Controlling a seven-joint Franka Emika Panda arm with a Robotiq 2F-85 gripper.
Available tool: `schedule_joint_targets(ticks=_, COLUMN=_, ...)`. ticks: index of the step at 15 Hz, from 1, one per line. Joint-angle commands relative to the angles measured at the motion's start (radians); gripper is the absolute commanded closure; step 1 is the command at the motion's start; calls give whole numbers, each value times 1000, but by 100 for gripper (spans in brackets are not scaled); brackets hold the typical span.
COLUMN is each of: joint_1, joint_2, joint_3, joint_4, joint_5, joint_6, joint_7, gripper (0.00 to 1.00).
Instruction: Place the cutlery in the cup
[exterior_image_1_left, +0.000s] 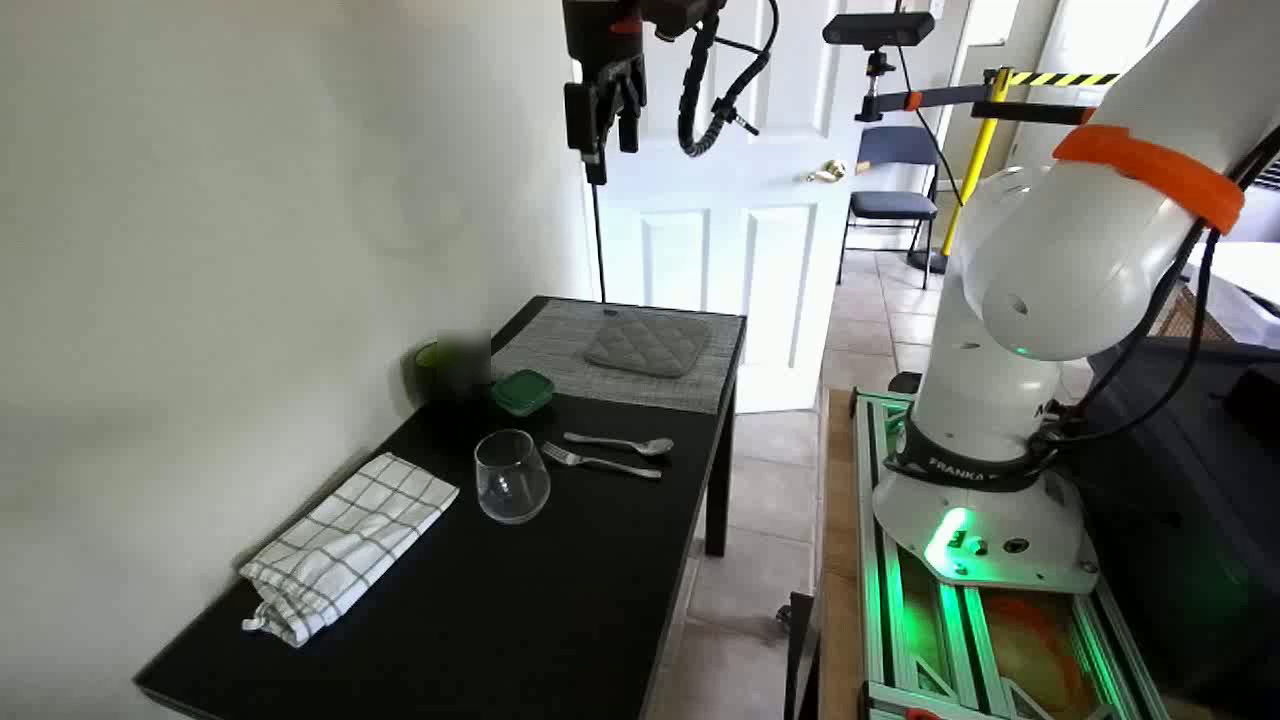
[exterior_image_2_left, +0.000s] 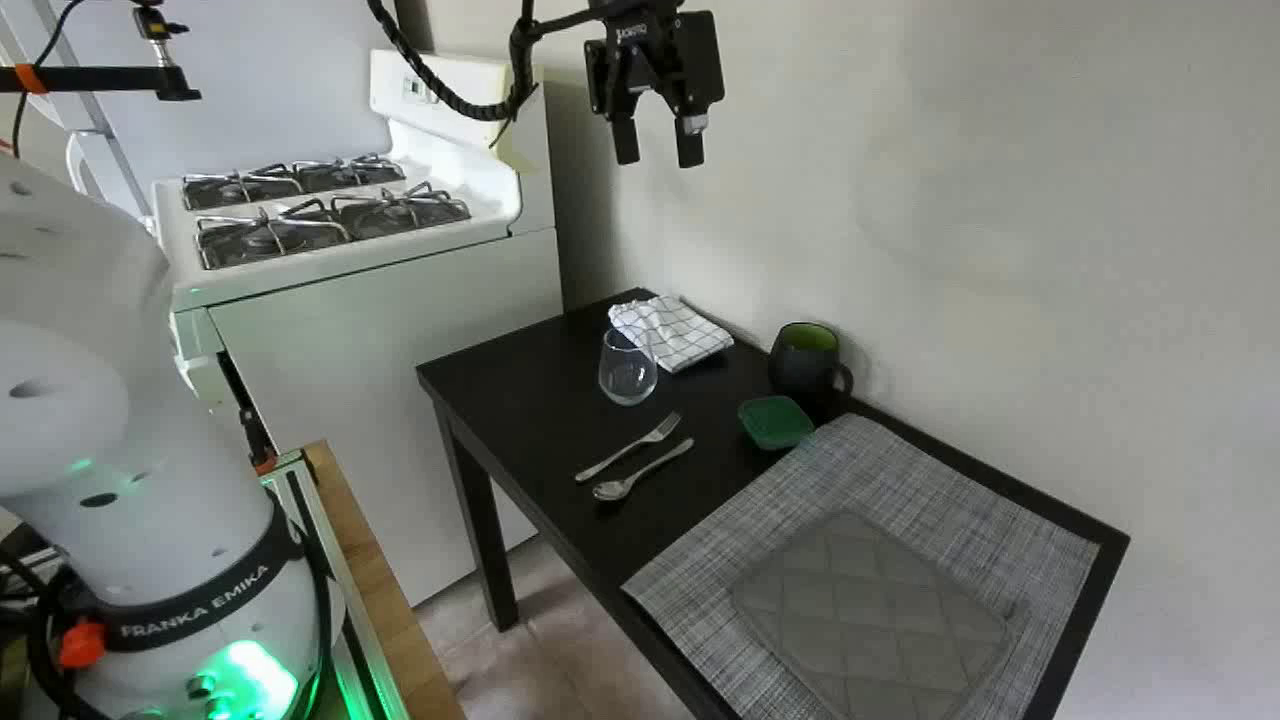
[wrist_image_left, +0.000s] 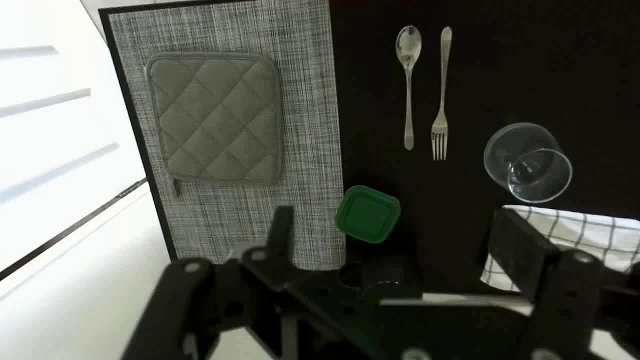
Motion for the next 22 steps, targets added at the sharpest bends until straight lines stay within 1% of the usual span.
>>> schedule_joint_targets(ticks=1, joint_1=13, joint_2=1, joint_3=-11, joint_4=2, joint_5=-6, joint_6=-3, joint_7=6, gripper=0)
schedule_joint_targets(ticks=5, joint_1=13, joint_2=1, joint_3=-11, joint_4=2, joint_5=-6, joint_6=-3, joint_7=6, gripper=0)
schedule_joint_targets(ticks=6, joint_1=-1, joint_2=26, joint_3=4, joint_4=-9, joint_5=-25, joint_6=-2, joint_7=50, gripper=0)
schedule_joint_targets(ticks=8, joint_1=-15, joint_2=64, joint_3=11, joint_4=-37, joint_5=-28, joint_6=13, joint_7=115, gripper=0)
schedule_joint_targets(ticks=10, joint_1=-13, joint_2=109, joint_3=0, joint_4=-58, joint_5=-1, joint_6=20, joint_7=161, gripper=0)
schedule_joint_targets(ticks=11, joint_1=-7, joint_2=136, joint_3=-12, joint_4=-64, joint_5=26, joint_6=11, joint_7=164, gripper=0)
schedule_joint_targets(ticks=12, joint_1=-7, joint_2=157, joint_3=-19, joint_4=-82, joint_5=48, joint_6=48, joint_7=188, gripper=0)
schedule_joint_targets(ticks=13, joint_1=-3, joint_2=180, joint_3=-30, joint_4=-92, joint_5=75, joint_6=58, joint_7=188, gripper=0)
schedule_joint_targets(ticks=14, joint_1=-2, joint_2=202, joint_3=-33, joint_4=-107, joint_5=89, joint_6=90, joint_7=195, gripper=0)
schedule_joint_targets(ticks=15, joint_1=6, joint_2=213, joint_3=-42, joint_4=-142, joint_5=107, joint_6=169, joint_7=168, gripper=0)
schedule_joint_targets(ticks=17, joint_1=12, joint_2=260, joint_3=-55, joint_4=-184, joint_5=124, joint_6=296, joint_7=102, gripper=0)
schedule_joint_targets(ticks=20, joint_1=22, joint_2=325, joint_3=-68, joint_4=-229, joint_5=144, joint_6=443, joint_7=-5, gripper=0)
schedule_joint_targets(ticks=21, joint_1=31, joint_2=342, joint_3=-77, joint_4=-253, joint_5=176, joint_6=542, joint_7=-54, gripper=0)
schedule_joint_targets(ticks=22, joint_1=35, joint_2=367, joint_3=-78, joint_4=-258, joint_5=194, joint_6=573, joint_7=-84, gripper=0)
